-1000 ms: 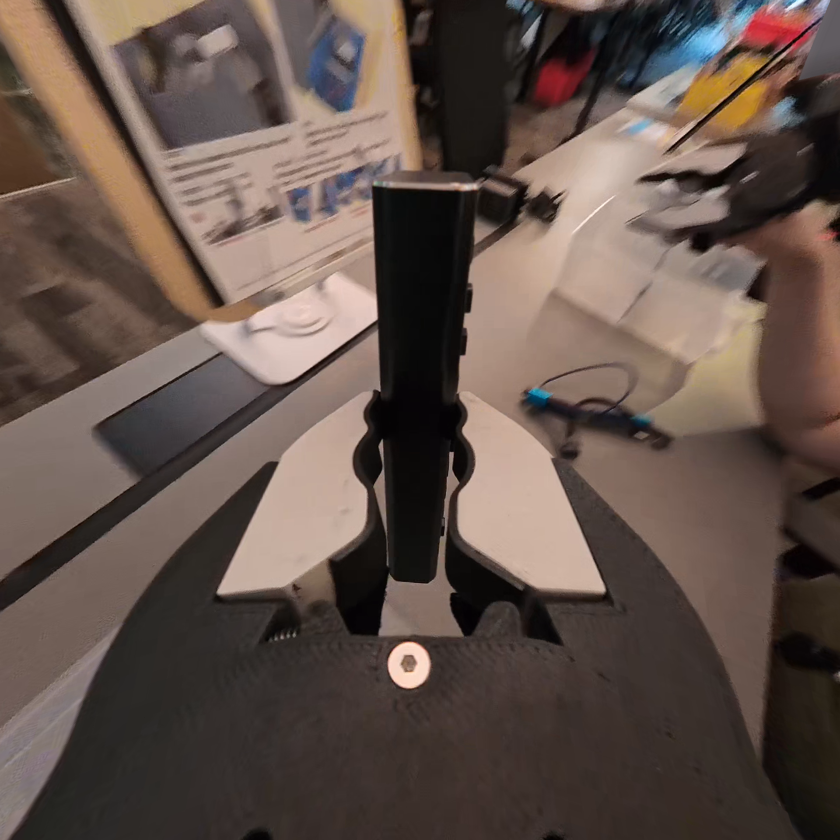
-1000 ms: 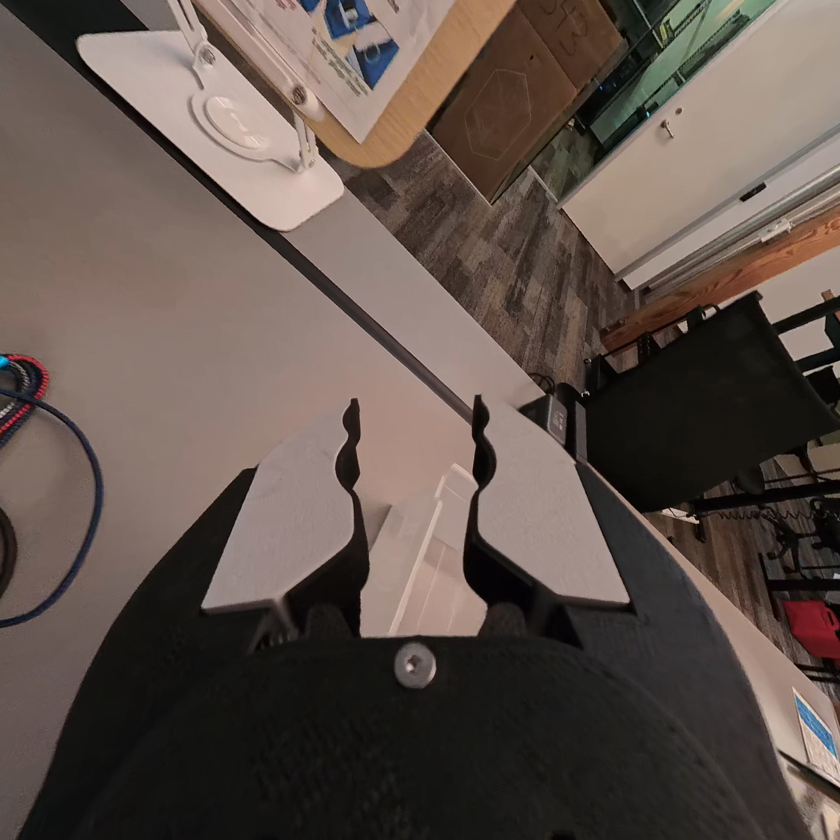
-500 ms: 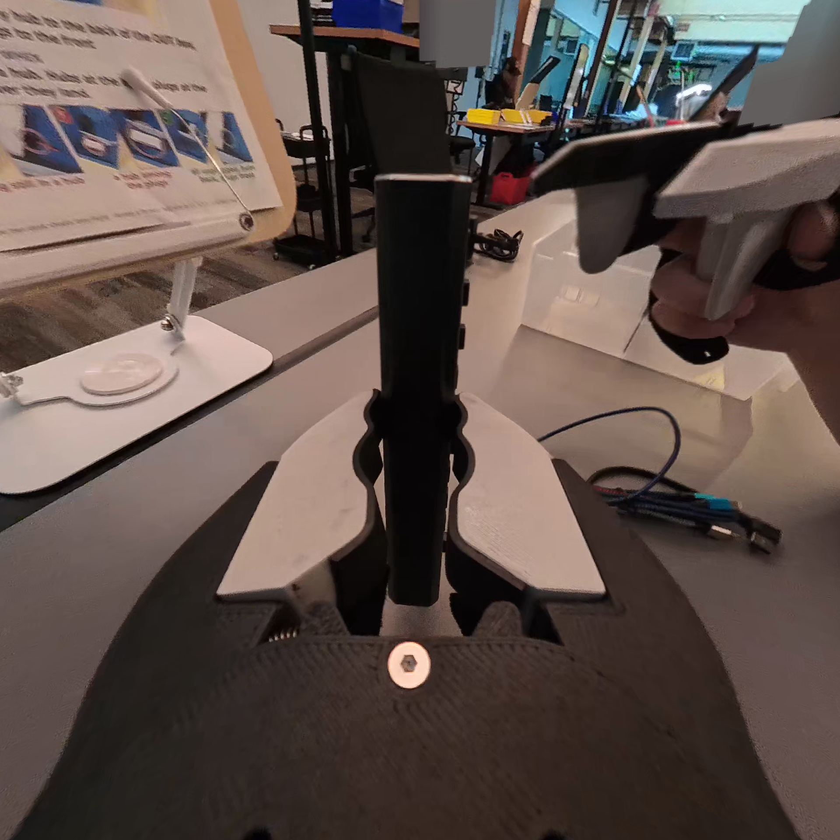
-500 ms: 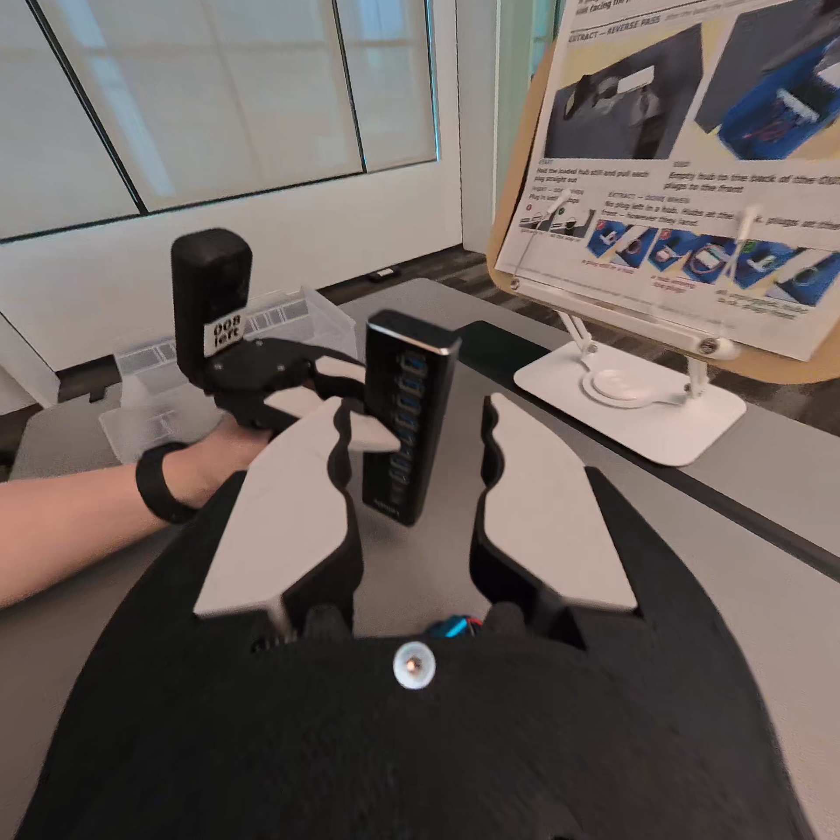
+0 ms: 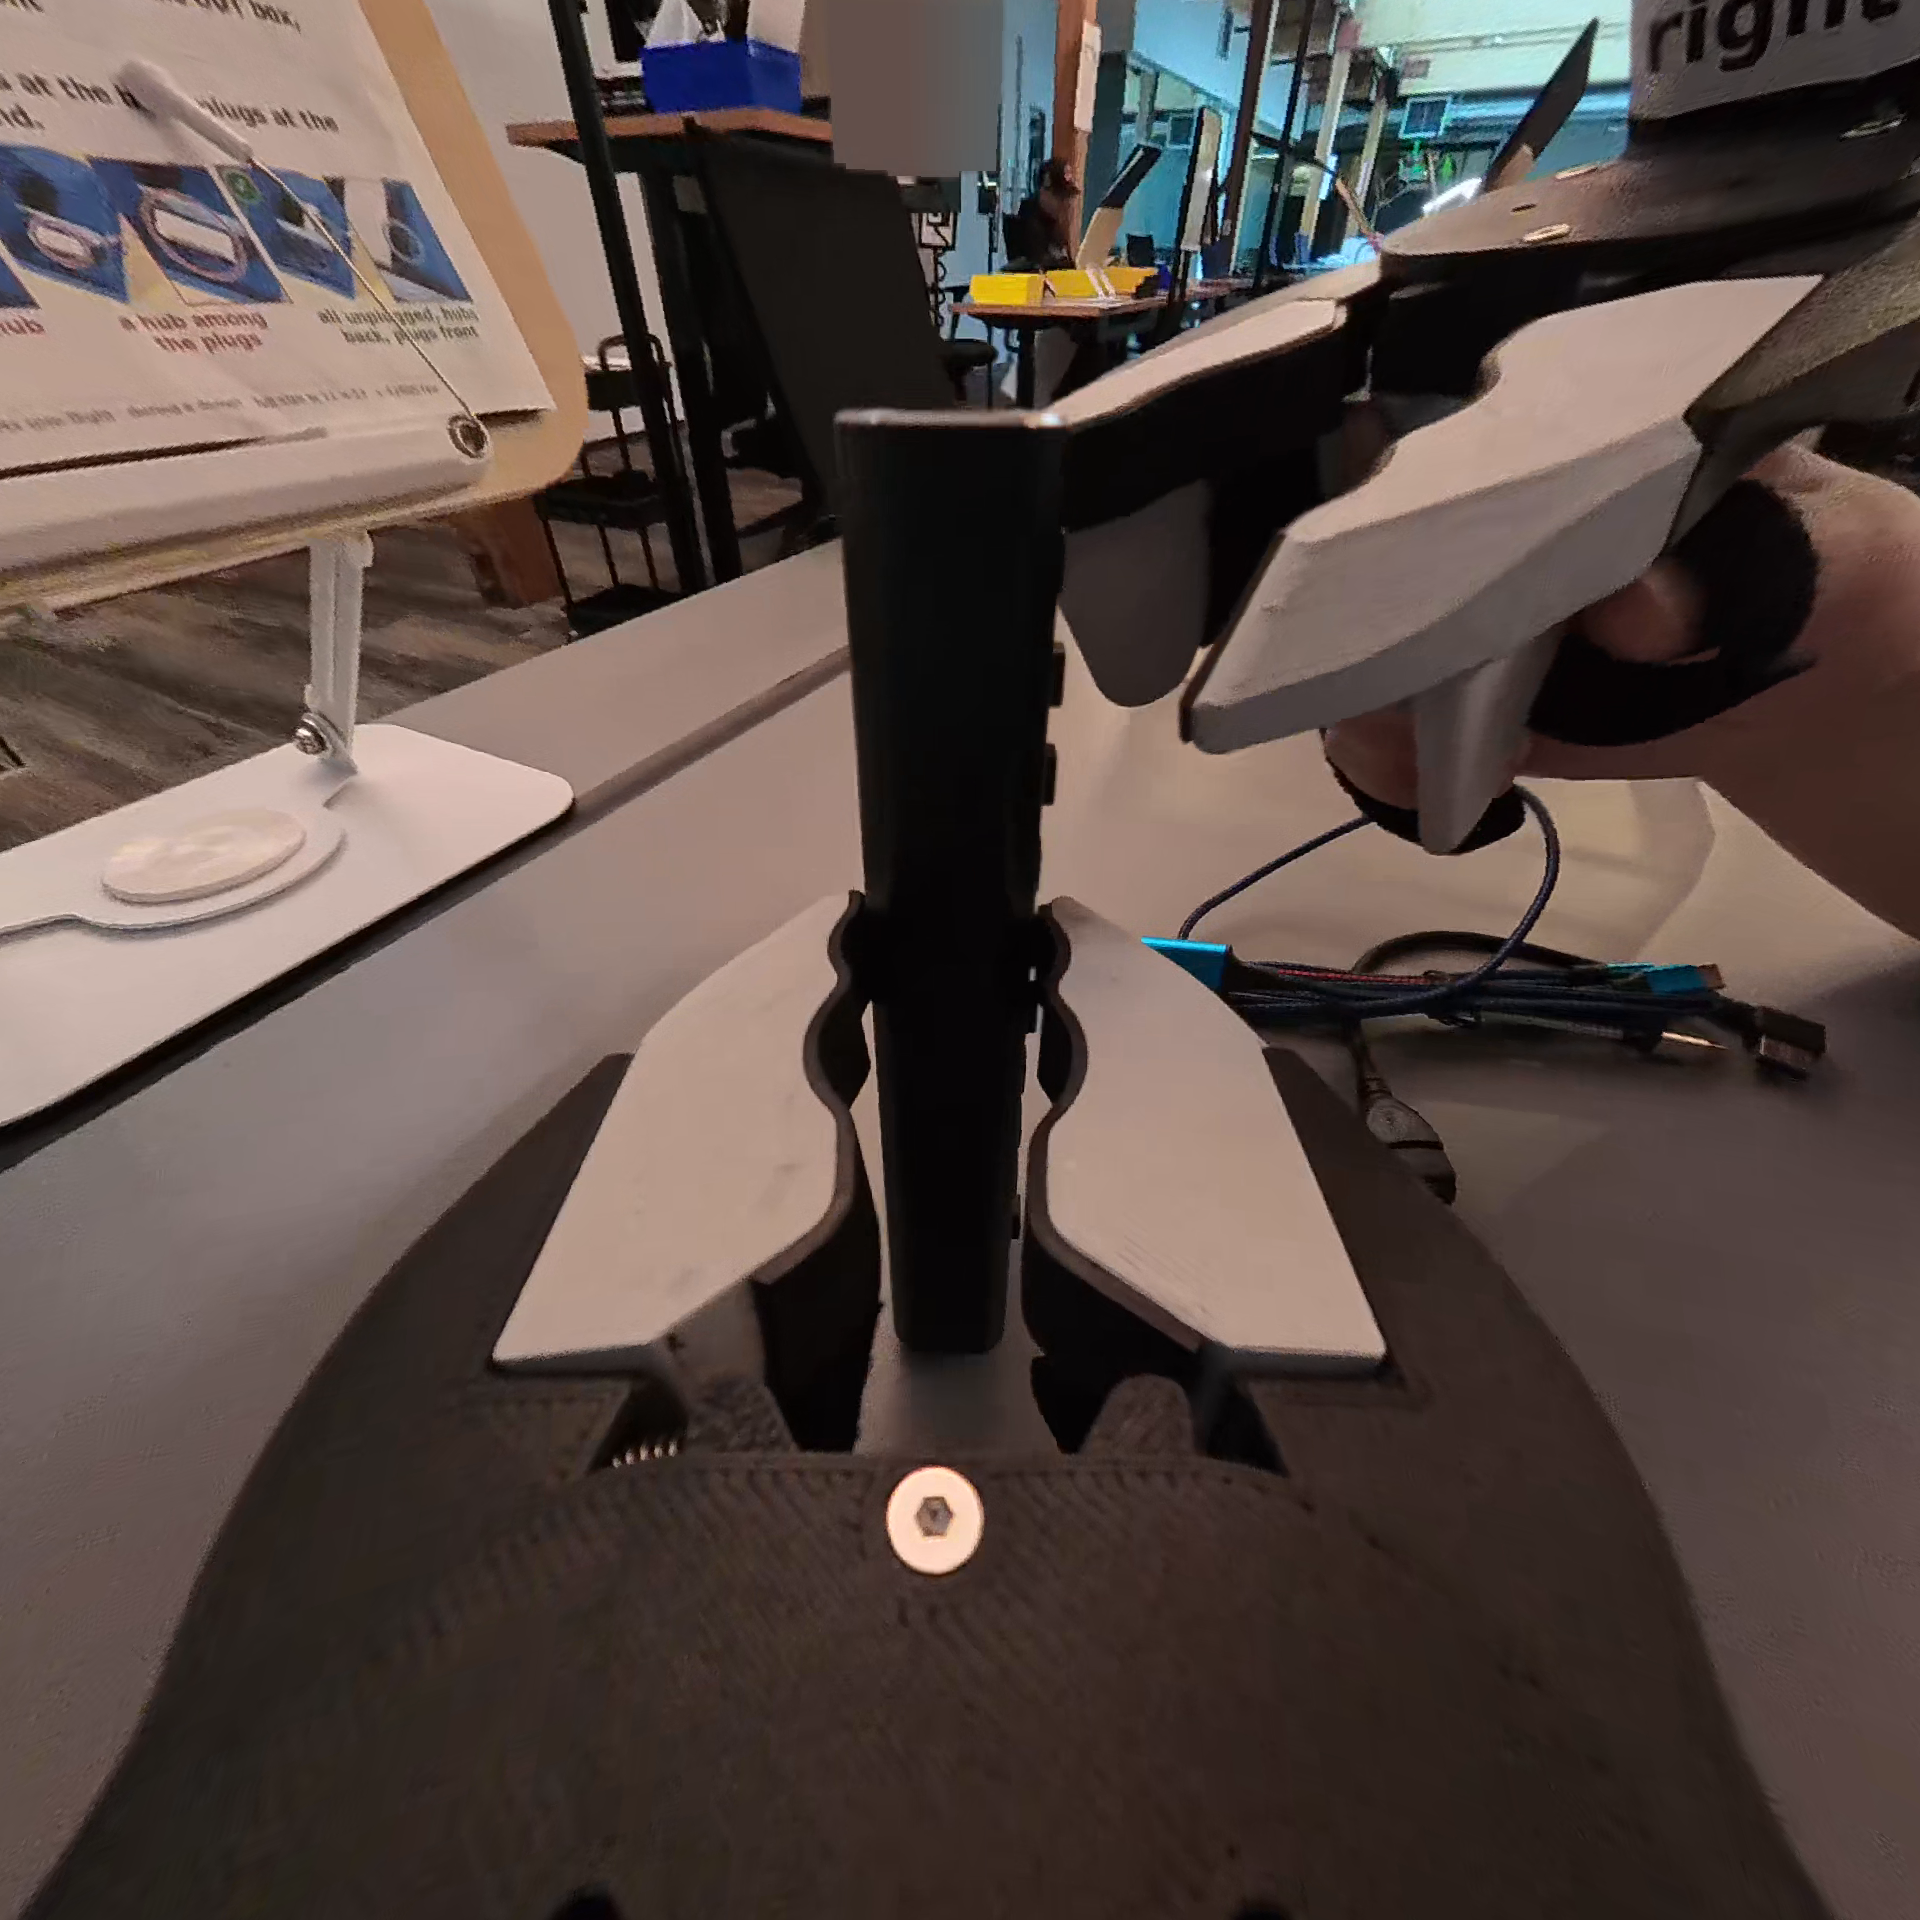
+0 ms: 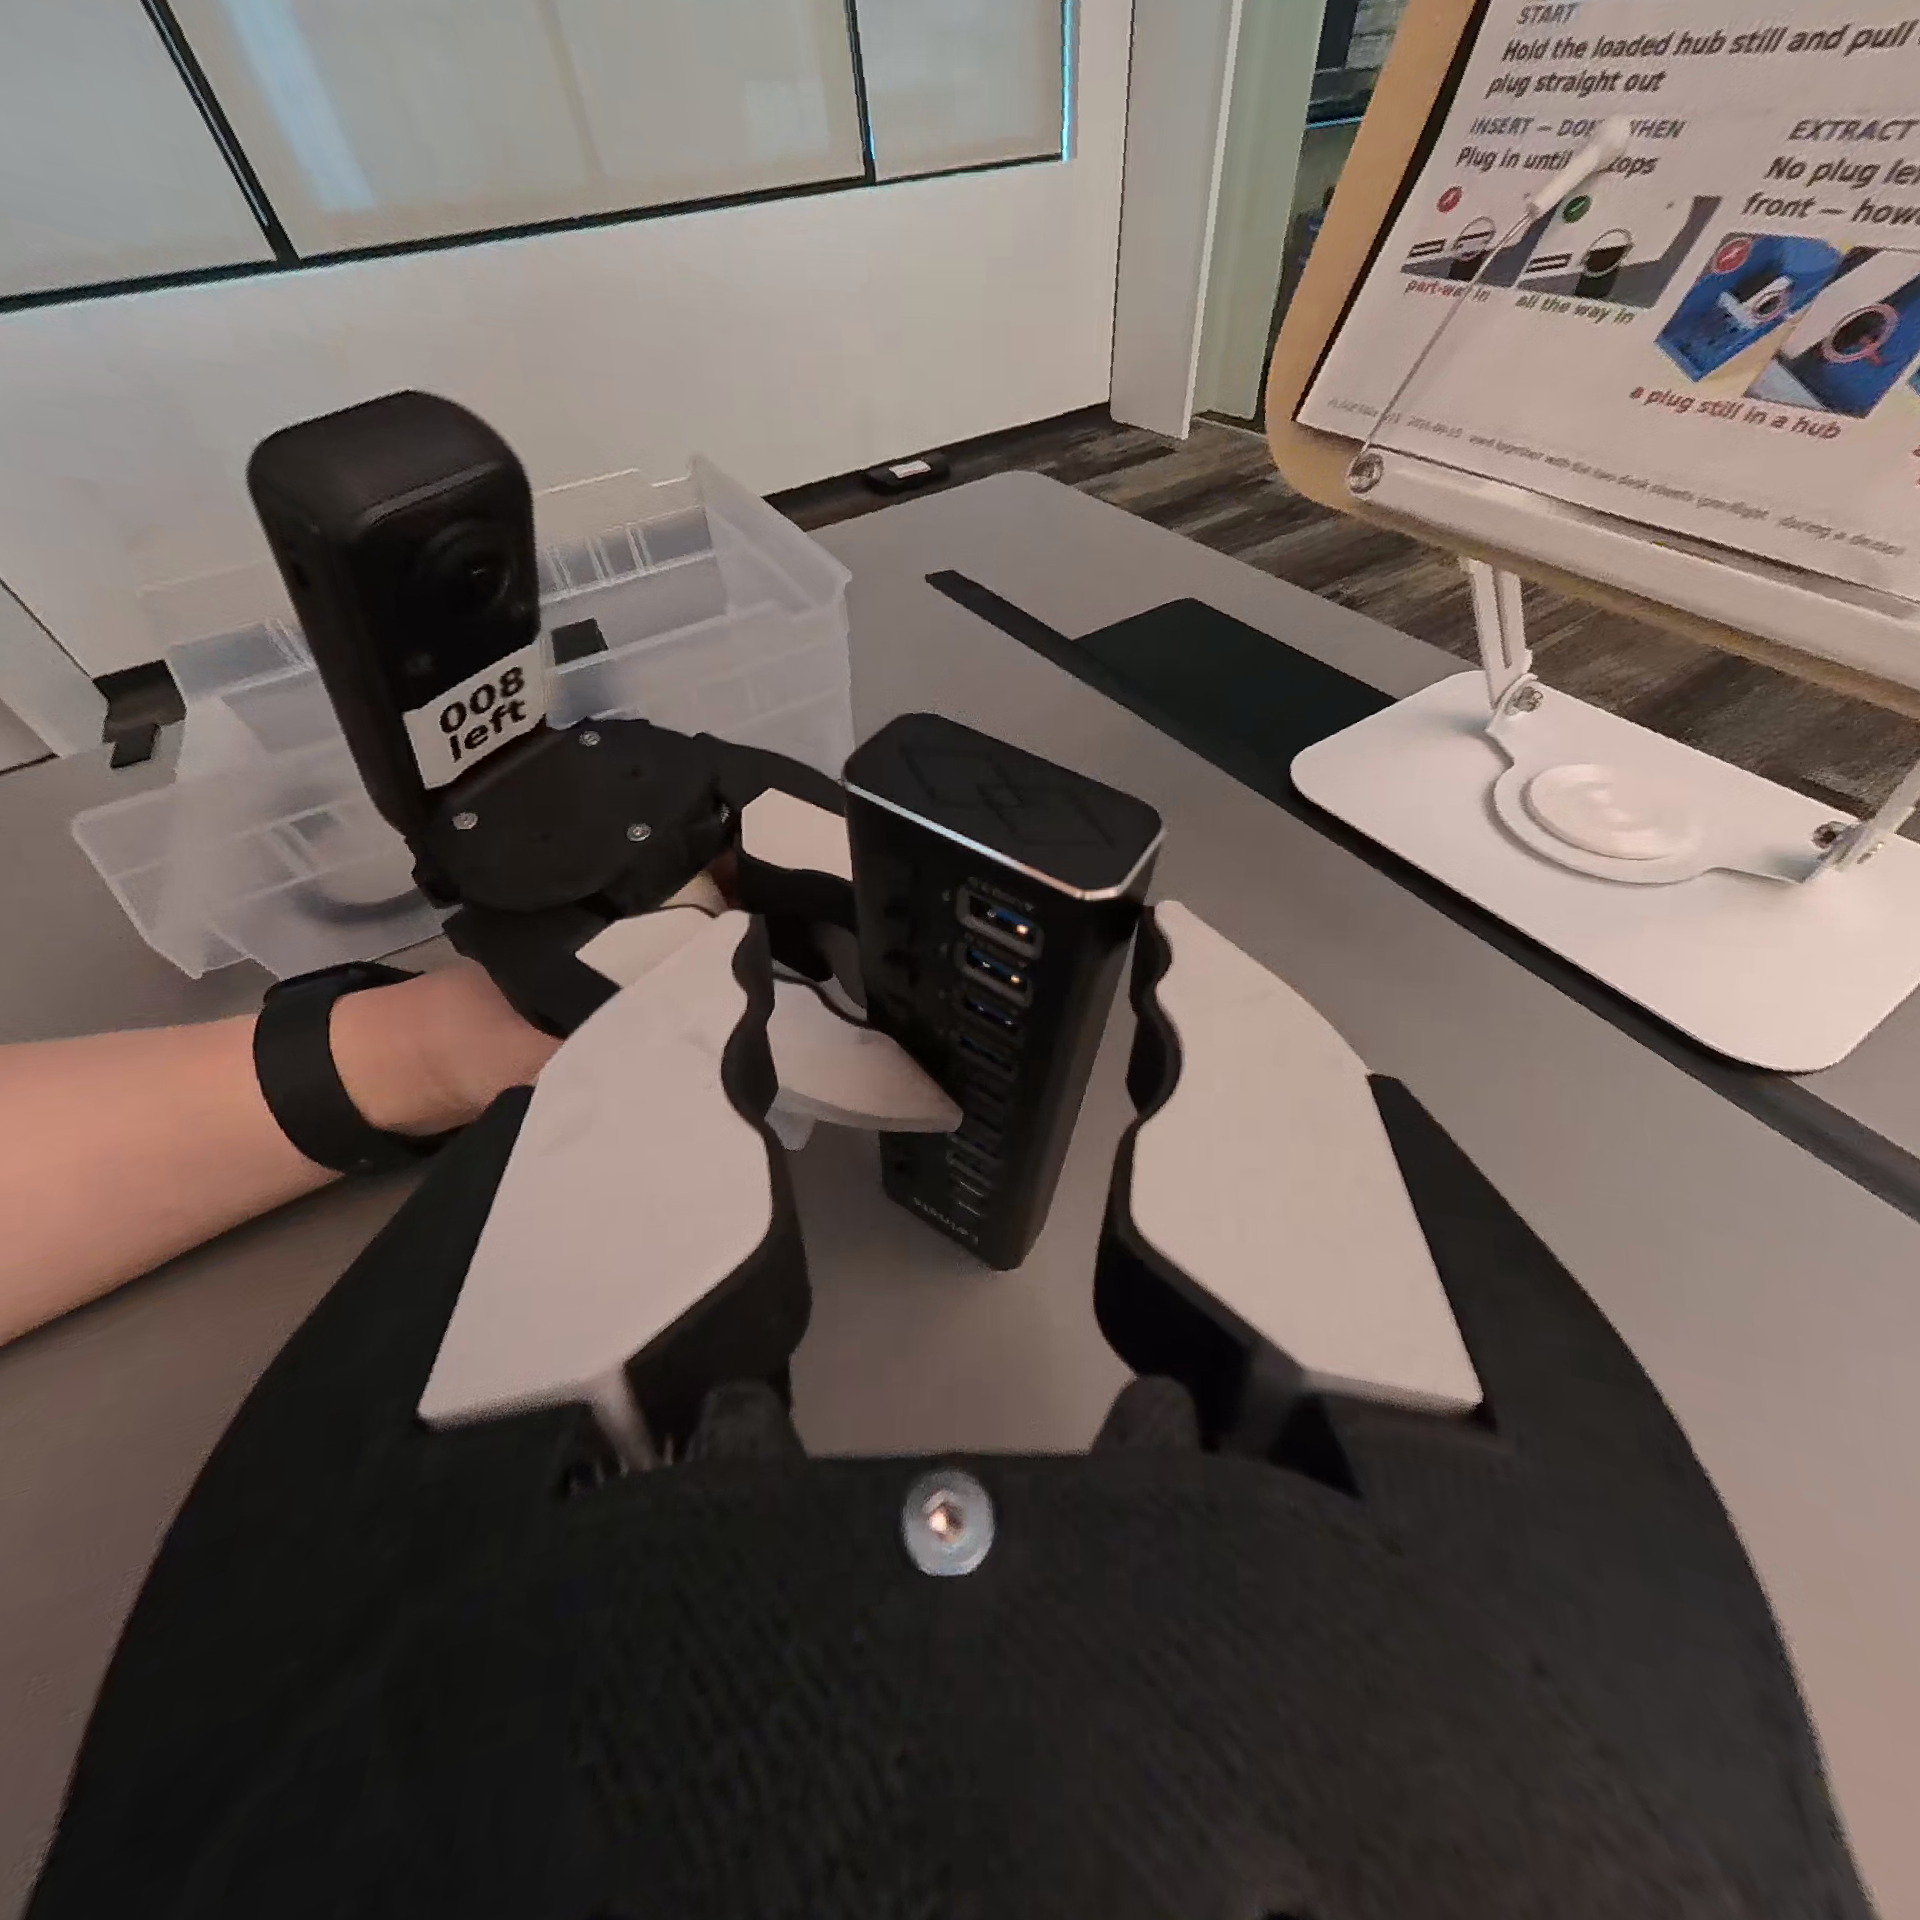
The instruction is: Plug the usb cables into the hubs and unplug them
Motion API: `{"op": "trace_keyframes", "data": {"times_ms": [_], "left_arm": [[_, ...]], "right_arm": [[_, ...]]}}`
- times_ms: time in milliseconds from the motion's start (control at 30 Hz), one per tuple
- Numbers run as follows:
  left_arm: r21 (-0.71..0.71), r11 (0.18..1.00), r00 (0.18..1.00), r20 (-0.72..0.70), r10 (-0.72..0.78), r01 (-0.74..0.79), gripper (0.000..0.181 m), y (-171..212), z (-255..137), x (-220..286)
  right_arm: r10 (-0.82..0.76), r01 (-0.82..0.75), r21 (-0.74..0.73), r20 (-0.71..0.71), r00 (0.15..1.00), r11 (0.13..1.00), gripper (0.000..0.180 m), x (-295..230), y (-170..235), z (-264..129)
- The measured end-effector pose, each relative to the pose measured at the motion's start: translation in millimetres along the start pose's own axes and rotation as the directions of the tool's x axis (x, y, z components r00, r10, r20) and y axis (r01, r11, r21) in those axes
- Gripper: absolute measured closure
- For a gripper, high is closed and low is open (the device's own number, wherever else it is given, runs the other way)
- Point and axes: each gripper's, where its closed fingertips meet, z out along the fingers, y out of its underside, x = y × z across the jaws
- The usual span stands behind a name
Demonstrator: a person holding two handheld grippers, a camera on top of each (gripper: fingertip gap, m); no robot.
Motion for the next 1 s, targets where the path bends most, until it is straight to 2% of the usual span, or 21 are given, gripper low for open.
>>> {"op": "trace_keyframes", "data": {"times_ms": [167, 300, 600, 667, 733, 867, 1000], "left_arm": [[0.011, 1.000, 1.000, 0.023, 0.011, -0.011, 0.152, -0.2, -5.0, -0.2], [0.081, 0.996, 0.999, 0.026, -0.035, 0.032, 0.148, -11.5, -15.1, -2.8], [0.056, 0.998, 0.999, 0.036, -0.002, 0.000, 0.148, -8.4, -15.1, -0.4], [0.050, 0.999, 0.998, 0.059, -0.001, -0.002, 0.144, -8.7, -15.7, -2.4], [0.055, 0.998, 0.994, 0.104, -0.013, 0.007, 0.129, -12.1, -19.8, -6.5], [0.074, 0.996, 0.985, 0.166, 0.039, -0.051, 0.124, -19.9, -35.1, -0.7], [-0.052, 0.994, 0.963, 0.247, 0.105, -0.095, 0.118, -7.0, -53.3, 10.6]], "right_arm": [[-0.011, 0.011, -0.009, 0.018, 1.000, 1.000, 0.115, -6.0, 1.9, 1.5], [-0.007, 0.008, -0.028, 0.036, 0.999, 1.000, 0.116, -11.5, 6.6, 4.8], [-0.042, 0.043, -0.040, 0.022, 0.999, 0.998, 0.116, -10.8, 5.4, 2.1], [-0.043, 0.043, -0.037, 0.017, 0.999, 0.998, 0.116, -8.4, 3.7, -0.4], [-0.054, 0.054, -0.036, 0.001, 0.999, 0.998, 0.115, -4.1, 1.1, -4.9], [-0.083, 0.082, -0.004, -0.031, 0.996, 0.997, 0.116, 6.2, -13.5, -21.9], [-0.154, 0.154, -0.001, -0.051, 0.987, 0.988, 0.115, 12.3, -20.9, -42.3]]}}
